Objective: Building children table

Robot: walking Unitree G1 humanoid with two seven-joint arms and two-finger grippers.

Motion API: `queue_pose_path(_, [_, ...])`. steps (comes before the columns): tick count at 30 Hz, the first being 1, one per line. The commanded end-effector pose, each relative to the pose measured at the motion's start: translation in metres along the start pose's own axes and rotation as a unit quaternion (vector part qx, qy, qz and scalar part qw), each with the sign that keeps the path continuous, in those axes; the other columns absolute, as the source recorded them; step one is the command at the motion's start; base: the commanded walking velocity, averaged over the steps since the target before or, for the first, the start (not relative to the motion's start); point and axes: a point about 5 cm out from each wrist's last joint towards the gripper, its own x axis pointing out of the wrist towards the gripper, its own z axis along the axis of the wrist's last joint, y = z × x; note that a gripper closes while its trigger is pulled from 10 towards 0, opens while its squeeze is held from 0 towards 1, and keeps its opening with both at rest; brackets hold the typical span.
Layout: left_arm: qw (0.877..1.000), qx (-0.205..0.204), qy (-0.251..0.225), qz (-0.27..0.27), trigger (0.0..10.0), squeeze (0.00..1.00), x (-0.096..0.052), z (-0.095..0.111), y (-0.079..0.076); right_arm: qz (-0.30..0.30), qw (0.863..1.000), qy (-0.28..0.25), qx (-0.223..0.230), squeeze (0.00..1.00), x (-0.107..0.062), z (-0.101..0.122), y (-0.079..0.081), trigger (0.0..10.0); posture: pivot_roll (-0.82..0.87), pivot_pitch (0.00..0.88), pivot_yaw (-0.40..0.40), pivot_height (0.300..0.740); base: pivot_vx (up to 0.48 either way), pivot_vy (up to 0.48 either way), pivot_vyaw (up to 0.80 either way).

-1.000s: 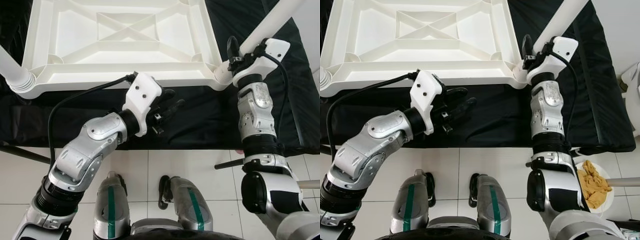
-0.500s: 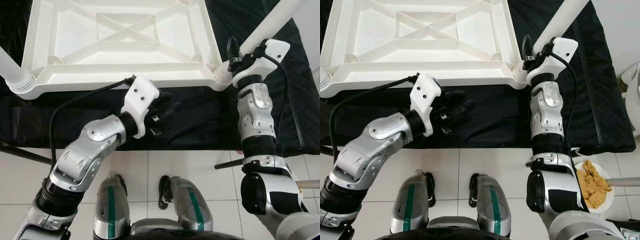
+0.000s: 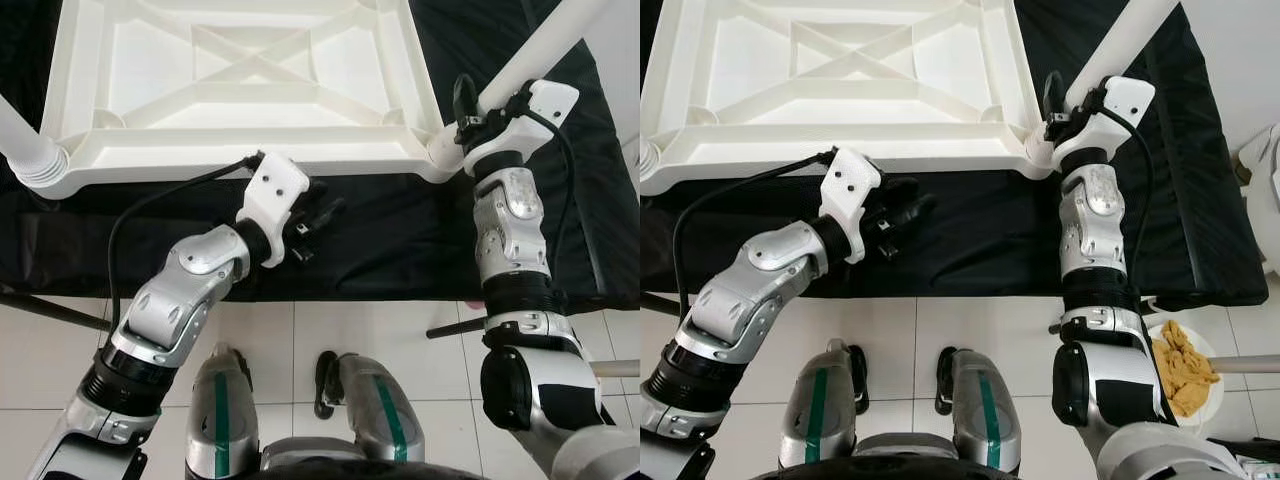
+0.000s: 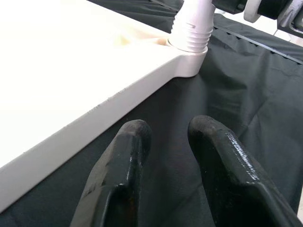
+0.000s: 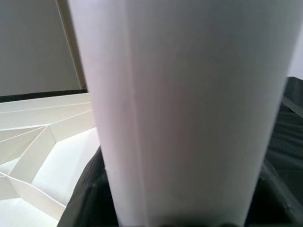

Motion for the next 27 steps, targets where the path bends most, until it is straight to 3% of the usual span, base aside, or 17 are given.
queue_pose_path(1, [1.0,0.007,-0.002,-0.004,10.0,0.0,0.001,0.001,-0.001,-0.009,0.993,0.114,0.013,0.0,-0.02,-0.047,-0.001,10.0,0.12,0.105,-0.08,0.74,0.0,0.0,0.0])
queue_pose_path(10, [1.0,0.014,-0.012,-0.002,10.0,0.0,0.0,0.004,0.002,-0.019,0.993,0.115,0.018,0.0,-0.02,-0.047,0.001,10.0,0.13,0.109,-0.078,0.74,0.0,0.0,0.0])
queue_pose_path(12, [1.0,0.013,-0.013,-0.001,10.0,0.0,0.0,0.004,0.002,-0.037,0.993,0.115,0.019,0.0,-0.02,-0.048,-0.001,10.0,0.13,0.107,-0.078,0.74,0.0,0.0,0.0])
queue_pose_path(14, [1.0,0.012,-0.013,0.0,10.0,0.0,-0.001,0.004,0.002,-0.117,0.986,0.112,0.027,0.0,-0.021,-0.048,-0.01,10.0,0.13,0.105,-0.081,0.74,0.0,0.0,0.0])
queue_pose_path(17, [1.0,0.013,-0.013,0.001,10.0,0.0,-0.001,0.004,0.002,-0.166,0.979,0.11,0.031,0.0,-0.022,-0.049,-0.015,10.0,0.13,0.104,-0.082,0.74,0.0,0.0,0.0])
queue_pose_path(27, [1.0,0.012,-0.017,0.002,10.0,0.0,-0.001,0.005,0.003,-0.209,0.973,0.087,0.032,0.0,-0.023,-0.046,-0.002,10.0,0.13,0.098,-0.085,0.74,0.0,0.0,0.0])
